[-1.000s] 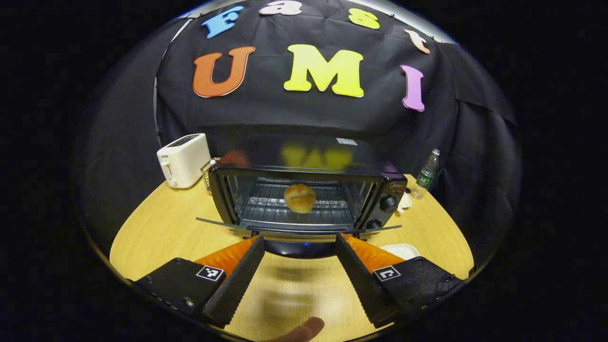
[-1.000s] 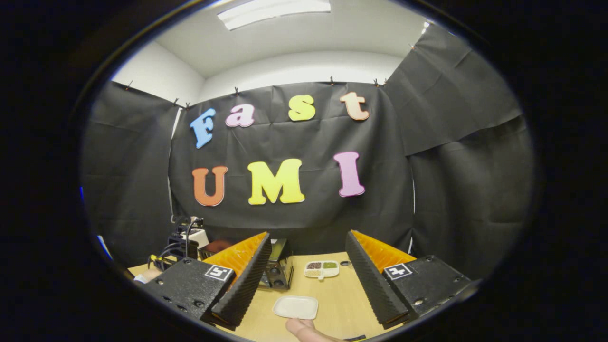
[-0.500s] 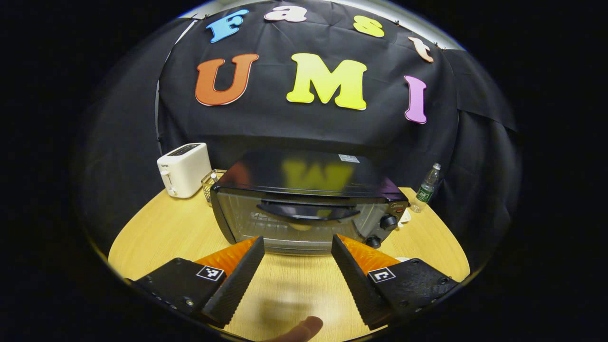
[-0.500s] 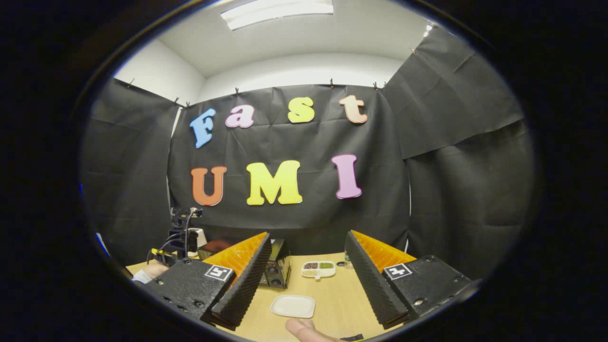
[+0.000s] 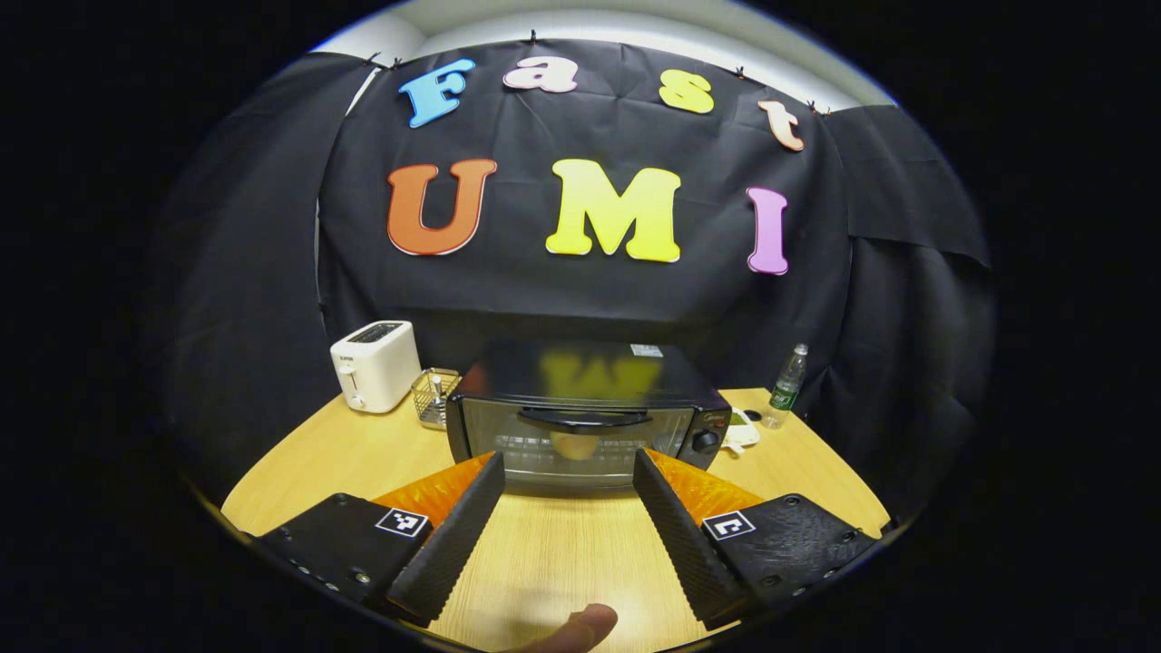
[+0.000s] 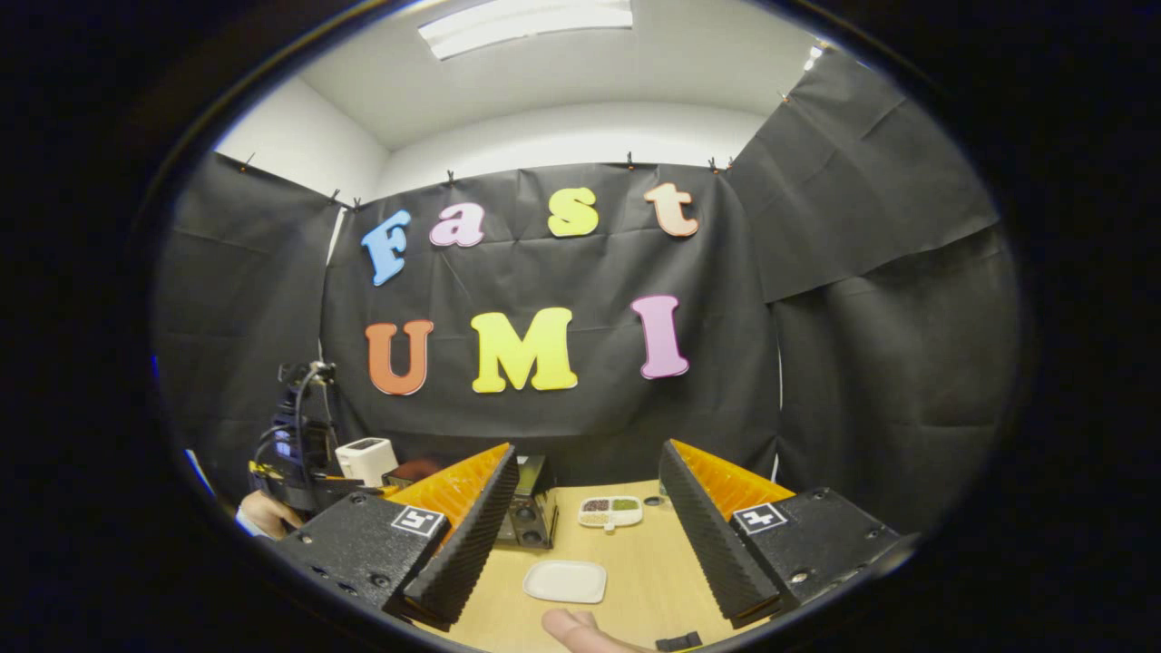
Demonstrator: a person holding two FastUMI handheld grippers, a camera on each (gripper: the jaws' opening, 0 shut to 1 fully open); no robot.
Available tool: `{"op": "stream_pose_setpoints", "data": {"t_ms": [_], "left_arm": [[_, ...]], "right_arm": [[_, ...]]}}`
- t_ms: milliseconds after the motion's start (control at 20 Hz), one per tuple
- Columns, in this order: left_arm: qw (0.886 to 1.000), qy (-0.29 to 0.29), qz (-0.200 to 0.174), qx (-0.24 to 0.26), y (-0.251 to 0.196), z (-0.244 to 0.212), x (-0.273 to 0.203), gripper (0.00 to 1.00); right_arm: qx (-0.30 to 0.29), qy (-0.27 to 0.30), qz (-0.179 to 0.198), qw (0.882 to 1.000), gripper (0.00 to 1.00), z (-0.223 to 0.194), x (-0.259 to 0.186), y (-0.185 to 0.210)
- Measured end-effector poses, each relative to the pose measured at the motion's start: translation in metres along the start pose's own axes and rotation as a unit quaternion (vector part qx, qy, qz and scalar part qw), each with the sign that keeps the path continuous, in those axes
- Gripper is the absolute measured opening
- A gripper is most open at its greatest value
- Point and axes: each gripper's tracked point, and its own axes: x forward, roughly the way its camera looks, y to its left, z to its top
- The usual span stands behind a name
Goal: Open the electric oven with the left hand, put the food in, and close the electric oven.
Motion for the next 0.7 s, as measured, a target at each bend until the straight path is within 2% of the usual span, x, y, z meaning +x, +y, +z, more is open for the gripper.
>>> {"op": "stream_pose_setpoints", "data": {"t_ms": [150,200,250,300,500,700], "left_arm": [[0.999,-0.04,-0.005,0.012,-0.004,0.025,-0.034,0.94],[0.998,-0.056,-0.003,0.021,-0.004,0.033,-0.048,0.94],[0.997,-0.071,0.001,0.027,-0.005,0.041,-0.06,0.94],[0.996,-0.083,0.002,0.03,-0.007,0.048,-0.071,0.94],[0.993,-0.116,-0.017,0.03,-0.023,0.062,-0.121,0.94],[0.99,-0.137,0.004,0.031,-0.013,0.075,-0.166,0.93]], "right_arm": [[-0.003,-0.002,0.003,1.0,0.94,0.002,-0.009,0.004],[-0.002,-0.004,0.005,1.0,1.0,0.003,-0.013,0.005],[-0.002,-0.004,0.006,1.0,1.0,0.004,-0.017,0.006],[-0.001,-0.006,0.006,1.0,0.94,0.004,-0.02,0.007],[-0.009,-0.005,-0.004,1.0,0.94,0.002,-0.034,0.01],[-0.018,-0.008,-0.003,1.0,0.94,0.005,-0.049,0.018]]}}
